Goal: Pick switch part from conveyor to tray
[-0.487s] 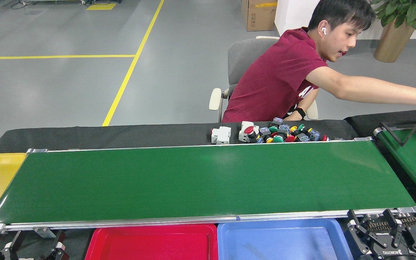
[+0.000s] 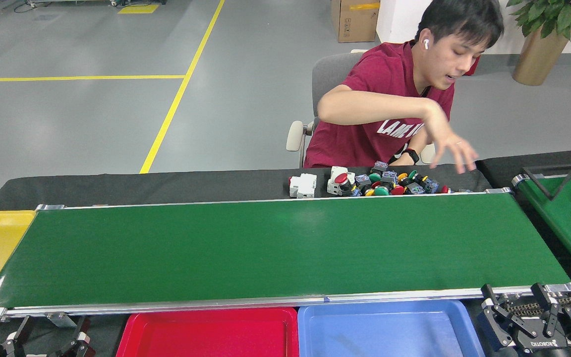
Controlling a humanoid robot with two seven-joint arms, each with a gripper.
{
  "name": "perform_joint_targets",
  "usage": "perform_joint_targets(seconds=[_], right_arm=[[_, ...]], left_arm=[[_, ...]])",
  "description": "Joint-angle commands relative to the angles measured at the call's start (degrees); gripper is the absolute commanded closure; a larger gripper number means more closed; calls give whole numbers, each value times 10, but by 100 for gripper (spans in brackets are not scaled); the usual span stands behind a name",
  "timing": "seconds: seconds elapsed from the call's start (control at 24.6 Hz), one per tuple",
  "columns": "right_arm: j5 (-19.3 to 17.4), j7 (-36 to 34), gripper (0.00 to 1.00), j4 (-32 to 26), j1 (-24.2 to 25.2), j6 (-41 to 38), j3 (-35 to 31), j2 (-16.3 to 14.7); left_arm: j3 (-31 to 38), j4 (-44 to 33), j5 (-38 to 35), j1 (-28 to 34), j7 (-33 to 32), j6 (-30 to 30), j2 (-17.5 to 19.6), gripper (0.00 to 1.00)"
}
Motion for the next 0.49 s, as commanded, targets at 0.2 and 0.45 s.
perform_joint_targets(seconds=[0.2, 0.45], right_arm=[[0, -1, 2, -5, -8, 4, -4, -3], [0, -1, 2, 1, -7, 5, -4, -2]], left_arm=[[3, -4, 4, -4, 6, 0, 11, 0], [3, -7, 4, -5, 6, 1, 9, 0]])
